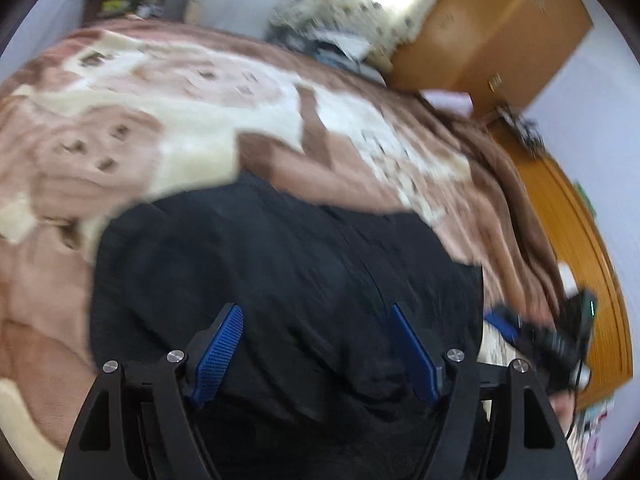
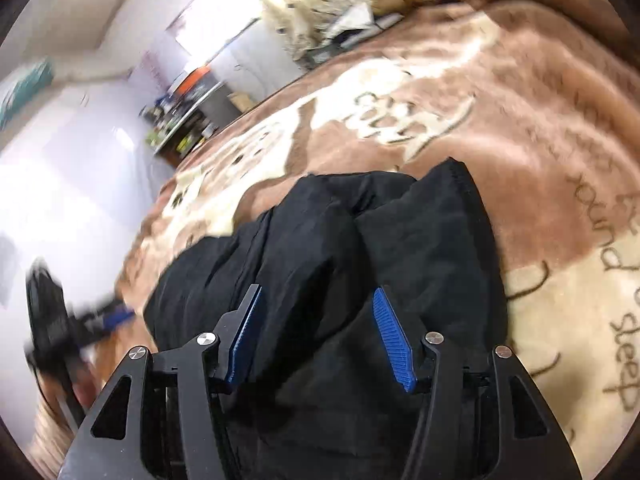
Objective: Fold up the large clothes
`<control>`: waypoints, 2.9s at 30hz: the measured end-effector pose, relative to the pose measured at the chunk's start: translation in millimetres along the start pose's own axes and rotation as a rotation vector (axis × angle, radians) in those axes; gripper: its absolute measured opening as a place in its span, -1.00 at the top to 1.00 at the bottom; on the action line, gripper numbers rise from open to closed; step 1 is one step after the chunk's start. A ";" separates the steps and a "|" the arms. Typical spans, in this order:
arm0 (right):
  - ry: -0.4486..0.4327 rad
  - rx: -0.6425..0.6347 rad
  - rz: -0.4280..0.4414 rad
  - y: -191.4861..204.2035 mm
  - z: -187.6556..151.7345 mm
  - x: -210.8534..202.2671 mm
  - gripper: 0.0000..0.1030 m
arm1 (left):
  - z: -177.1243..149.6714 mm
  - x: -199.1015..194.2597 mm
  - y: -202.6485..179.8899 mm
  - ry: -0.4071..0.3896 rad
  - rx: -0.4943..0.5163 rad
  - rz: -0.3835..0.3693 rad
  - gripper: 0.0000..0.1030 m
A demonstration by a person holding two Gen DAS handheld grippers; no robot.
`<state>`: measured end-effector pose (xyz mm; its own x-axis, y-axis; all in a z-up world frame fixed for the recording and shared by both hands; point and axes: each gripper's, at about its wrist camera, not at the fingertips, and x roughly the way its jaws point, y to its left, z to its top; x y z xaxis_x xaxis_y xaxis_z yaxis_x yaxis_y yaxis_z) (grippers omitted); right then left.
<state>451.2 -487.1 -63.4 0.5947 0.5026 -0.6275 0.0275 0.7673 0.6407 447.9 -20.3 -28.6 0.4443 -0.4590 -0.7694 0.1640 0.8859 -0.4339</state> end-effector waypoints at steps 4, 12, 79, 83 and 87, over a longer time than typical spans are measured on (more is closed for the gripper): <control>0.075 0.068 0.057 0.0 10.2 32.8 -0.12 | -12.2 28.8 -1.0 0.084 0.011 0.041 -0.46; -0.006 0.041 0.064 21.3 26.1 30.6 0.64 | -22.7 43.1 18.1 0.130 0.005 0.096 -0.46; 0.164 -0.703 -0.302 83.5 -75.9 113.4 -0.16 | -18.9 91.7 23.6 0.093 0.203 0.271 -0.50; 0.151 -0.715 -0.340 80.0 -83.3 121.0 -0.16 | -23.7 96.3 21.8 0.088 0.213 0.294 -0.50; 0.157 -0.686 -0.331 81.4 -77.9 114.7 -0.17 | -17.5 86.3 16.6 0.093 0.216 0.290 -0.50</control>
<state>459.1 -335.9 -117.6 0.5197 0.2155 -0.8267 -0.3505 0.9363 0.0237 473.6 -46.4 -110.4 0.4188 -0.1824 -0.8896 0.2297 0.9690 -0.0906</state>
